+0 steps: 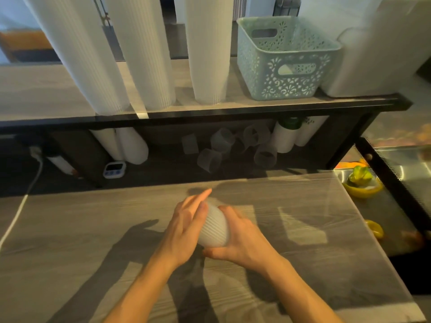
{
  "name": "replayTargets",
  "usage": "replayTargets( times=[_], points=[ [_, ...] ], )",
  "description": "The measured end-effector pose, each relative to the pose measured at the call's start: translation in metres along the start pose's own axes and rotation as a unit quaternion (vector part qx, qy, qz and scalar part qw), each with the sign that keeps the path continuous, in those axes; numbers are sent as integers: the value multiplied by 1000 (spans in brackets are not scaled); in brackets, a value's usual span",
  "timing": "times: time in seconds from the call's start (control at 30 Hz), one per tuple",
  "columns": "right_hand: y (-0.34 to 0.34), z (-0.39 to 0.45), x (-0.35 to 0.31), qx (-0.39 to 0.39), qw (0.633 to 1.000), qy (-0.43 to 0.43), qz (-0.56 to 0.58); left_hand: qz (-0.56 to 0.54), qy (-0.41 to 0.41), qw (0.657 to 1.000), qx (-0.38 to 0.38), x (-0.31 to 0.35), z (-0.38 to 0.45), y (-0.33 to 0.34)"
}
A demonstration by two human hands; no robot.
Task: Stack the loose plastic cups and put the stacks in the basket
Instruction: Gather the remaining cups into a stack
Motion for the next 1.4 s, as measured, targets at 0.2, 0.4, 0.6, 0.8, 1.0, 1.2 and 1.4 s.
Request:
replayTargets(
  times=[0.2,0.4,0.6,0.8,1.0,1.2,1.4],
  points=[
    [-11,-2,21,48,996,70,23,-37,-97,992,70,-19,60,7],
    [-27,-11,53,70,990,116,44,444,-10,895,-40,-18,143,3],
    [-24,-18,76,79,980,154,99,488,-144,852,-122,-37,185,9],
    [-17,-12,86,77,974,182,107,540,-116,826,-112,-48,188,23],
    [-17,0,85,70,974,196,93,615,3,777,-138,-53,204,31],
    [-13,1,81,59,975,190,97,645,-34,737,-198,-65,195,25],
    [-8,-5,80,49,976,184,108,664,-65,705,-239,-62,179,15]
  ],
)
Point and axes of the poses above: each hand's wrist, its own z-axis towards the middle knuckle, its own y-axis out of the palm, x = y × z, the point moved 2 cm from there along z, towards the middle knuckle, and after that the axes turned 6 degrees about -z, right-handed, at the moved point
